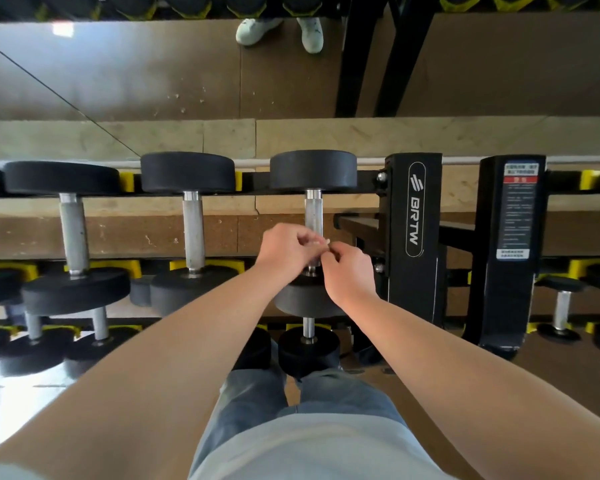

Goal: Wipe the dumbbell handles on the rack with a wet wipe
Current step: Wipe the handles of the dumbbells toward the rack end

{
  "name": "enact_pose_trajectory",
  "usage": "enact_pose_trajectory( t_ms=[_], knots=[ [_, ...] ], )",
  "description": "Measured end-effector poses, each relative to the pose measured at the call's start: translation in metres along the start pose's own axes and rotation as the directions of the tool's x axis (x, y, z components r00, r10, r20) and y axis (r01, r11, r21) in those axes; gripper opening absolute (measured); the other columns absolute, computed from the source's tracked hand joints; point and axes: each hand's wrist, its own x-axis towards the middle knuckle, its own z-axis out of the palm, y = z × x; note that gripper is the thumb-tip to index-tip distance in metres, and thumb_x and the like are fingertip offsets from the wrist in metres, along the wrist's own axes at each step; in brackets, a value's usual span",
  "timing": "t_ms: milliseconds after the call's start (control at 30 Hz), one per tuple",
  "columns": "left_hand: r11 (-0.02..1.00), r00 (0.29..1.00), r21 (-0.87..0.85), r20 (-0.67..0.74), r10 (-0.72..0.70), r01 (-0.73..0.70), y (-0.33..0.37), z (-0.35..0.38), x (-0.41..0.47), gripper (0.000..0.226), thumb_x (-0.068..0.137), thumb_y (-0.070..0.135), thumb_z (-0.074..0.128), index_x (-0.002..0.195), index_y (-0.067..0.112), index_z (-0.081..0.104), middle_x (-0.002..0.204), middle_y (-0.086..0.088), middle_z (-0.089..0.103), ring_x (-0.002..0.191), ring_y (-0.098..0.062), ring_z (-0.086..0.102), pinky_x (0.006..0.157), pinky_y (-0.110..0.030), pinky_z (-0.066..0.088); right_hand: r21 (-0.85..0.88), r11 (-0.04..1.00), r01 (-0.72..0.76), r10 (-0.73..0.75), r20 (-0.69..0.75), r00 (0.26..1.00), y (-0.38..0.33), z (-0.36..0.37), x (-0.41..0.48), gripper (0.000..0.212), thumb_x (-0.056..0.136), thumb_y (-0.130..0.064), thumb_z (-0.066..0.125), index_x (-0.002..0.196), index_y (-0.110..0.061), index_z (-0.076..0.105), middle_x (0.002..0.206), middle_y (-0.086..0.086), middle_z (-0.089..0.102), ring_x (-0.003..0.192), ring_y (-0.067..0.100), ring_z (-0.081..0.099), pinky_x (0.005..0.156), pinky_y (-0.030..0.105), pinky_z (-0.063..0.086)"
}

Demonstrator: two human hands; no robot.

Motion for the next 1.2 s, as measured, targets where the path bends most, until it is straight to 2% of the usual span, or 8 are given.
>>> enact_pose_trajectory(
  t_ms=[333,433,567,633,900,1000,1133,1200],
  knots=[
    [0.973,0.948,-0.231,-0.305,-0.089,0.017,0.025,-0.011,0.025,0.011,0.092,0.037,0.073,0.1,0.029,0.073,0.089,0.017,0.068,0.085,0.003,0.062,0.077,-0.016,0.048,0.04,0.999,0.005,-0.006,0.023,1.0,0.0,-0.003,-0.002,0.029,0.103,-0.018,0.047,0.113,-0.026,0.073,0.091,-0.008,0.071,0.077,0.009,0.067,0.064,0.022,0.052],
    [0.967,0.975,-0.241,-0.181,-0.128,0.082,0.016,-0.014,0.022,0.014,0.091,0.04,0.073,0.101,0.03,0.075,0.088,0.011,0.073,0.087,-0.004,0.067,0.078,-0.024,0.05,0.038,0.999,-0.001,0.0,0.021,1.0,-0.001,-0.002,-0.001,0.029,0.103,-0.019,0.047,0.114,-0.025,0.074,0.089,-0.01,0.07,0.076,0.006,0.065,0.062,0.021,0.049],
    [0.984,0.982,0.158,0.16,-0.103,0.078,-0.019,-0.013,-0.001,0.01,0.087,0.043,0.076,0.089,0.033,0.074,0.094,0.014,0.071,0.091,-0.004,0.065,0.079,-0.024,0.05,0.023,1.0,0.006,-0.007,0.026,1.0,0.0,-0.001,0.0,0.031,0.103,-0.021,0.049,0.123,-0.025,0.072,0.109,-0.007,0.074,0.081,0.005,0.062,0.061,0.014,0.041],
    [0.98,0.984,0.193,0.154,-0.086,0.056,-0.027,-0.012,-0.003,0.013,0.085,0.044,0.078,0.088,0.032,0.075,0.096,0.014,0.071,0.093,-0.005,0.064,0.086,-0.028,0.053,0.022,1.0,0.01,-0.011,0.028,1.0,0.0,-0.001,0.0,0.031,0.103,-0.022,0.049,0.126,-0.025,0.071,0.117,-0.006,0.072,0.088,0.004,0.062,0.064,0.012,0.042],
    [0.866,0.964,-0.487,-0.154,-0.218,0.118,-0.001,-0.017,0.022,0.02,0.089,0.033,0.077,0.109,0.031,0.073,0.112,0.011,0.071,0.113,-0.011,0.061,0.11,-0.04,0.043,0.046,0.999,-0.012,0.011,0.024,1.0,-0.001,-0.003,-0.001,0.03,0.103,-0.02,0.049,0.123,-0.025,0.071,0.086,-0.019,0.064,0.078,0.006,0.066,0.068,0.025,0.056],
    [0.937,0.985,-0.33,-0.086,-0.153,0.116,0.002,-0.018,0.026,0.032,0.098,0.033,0.067,0.129,0.027,0.068,0.126,0.008,0.068,0.119,-0.011,0.057,0.108,-0.037,0.041,0.061,0.998,-0.012,0.011,0.018,1.0,-0.001,-0.003,-0.001,0.03,0.103,-0.02,0.049,0.122,-0.025,0.072,0.09,-0.012,0.07,0.075,0.006,0.066,0.062,0.023,0.052],
    [0.98,0.96,0.167,0.238,-0.144,0.106,-0.013,-0.017,0.011,0.024,0.106,0.027,0.051,0.1,0.015,0.071,0.099,-0.006,0.07,0.087,-0.016,0.063,0.086,-0.032,0.052,0.071,0.997,-0.009,0.008,0.024,1.0,0.001,-0.003,0.001,0.031,0.101,-0.018,0.048,0.118,-0.026,0.073,0.089,-0.012,0.071,0.072,0.006,0.065,0.058,0.018,0.045],
    [0.938,0.931,0.342,0.325,-0.169,0.051,-0.016,-0.016,0.011,0.022,0.105,0.021,0.052,0.108,0.012,0.072,0.113,-0.009,0.07,0.098,-0.021,0.065,0.089,-0.034,0.051,0.077,0.997,-0.003,0.001,0.032,0.999,0.0,-0.003,0.001,0.034,0.101,-0.018,0.048,0.125,-0.026,0.07,0.107,-0.009,0.073,0.089,0.009,0.068,0.068,0.017,0.048]
  ],
)
